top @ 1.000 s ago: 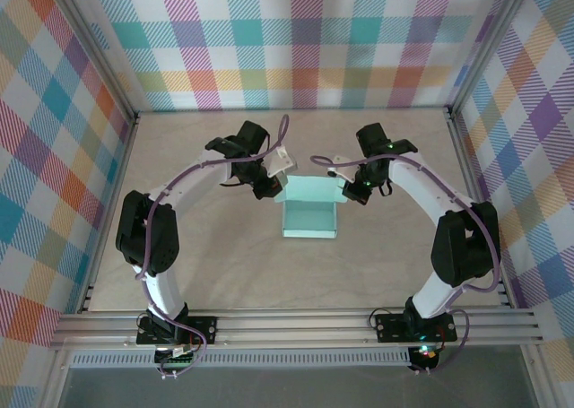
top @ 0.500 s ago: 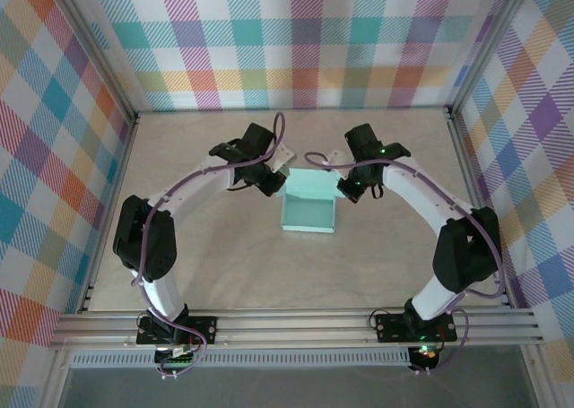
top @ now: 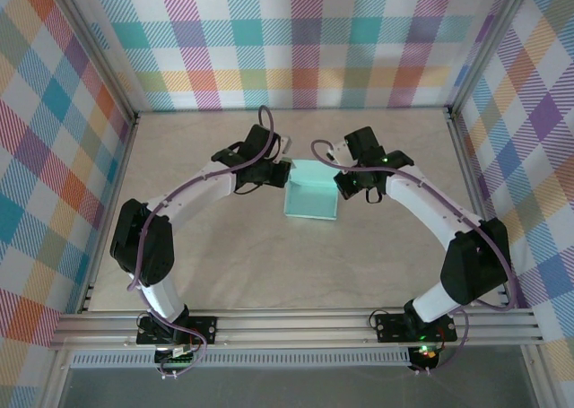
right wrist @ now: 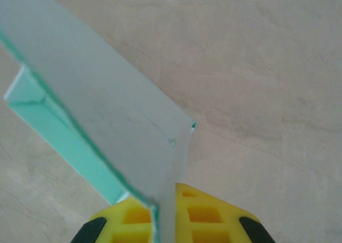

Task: Fold the paper box

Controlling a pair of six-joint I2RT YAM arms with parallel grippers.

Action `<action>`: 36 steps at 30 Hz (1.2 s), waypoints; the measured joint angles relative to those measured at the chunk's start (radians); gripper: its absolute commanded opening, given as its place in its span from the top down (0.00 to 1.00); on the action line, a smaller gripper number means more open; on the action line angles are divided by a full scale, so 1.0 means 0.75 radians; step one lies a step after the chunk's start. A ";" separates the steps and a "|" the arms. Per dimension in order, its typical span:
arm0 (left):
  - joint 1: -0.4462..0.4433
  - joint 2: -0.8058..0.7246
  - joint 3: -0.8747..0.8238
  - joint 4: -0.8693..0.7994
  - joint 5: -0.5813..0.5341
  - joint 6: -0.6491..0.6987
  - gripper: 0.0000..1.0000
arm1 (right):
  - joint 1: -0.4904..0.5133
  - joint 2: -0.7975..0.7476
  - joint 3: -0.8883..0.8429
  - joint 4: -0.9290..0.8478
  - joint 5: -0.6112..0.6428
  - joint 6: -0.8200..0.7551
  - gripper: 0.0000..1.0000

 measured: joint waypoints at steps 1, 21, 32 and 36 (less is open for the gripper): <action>-0.007 0.000 0.000 0.004 -0.009 -0.019 1.00 | 0.001 -0.001 0.000 0.007 0.009 0.043 1.00; -0.169 -0.050 -0.114 0.170 -0.335 -0.199 1.00 | 0.033 -0.104 -0.250 0.384 0.145 0.638 1.00; -0.203 -0.028 -0.172 0.279 -0.464 -0.220 1.00 | 0.038 -0.107 -0.412 0.635 0.162 0.665 1.00; -0.211 -0.017 -0.192 0.311 -0.476 -0.230 1.00 | 0.039 -0.107 -0.444 0.683 0.166 0.674 1.00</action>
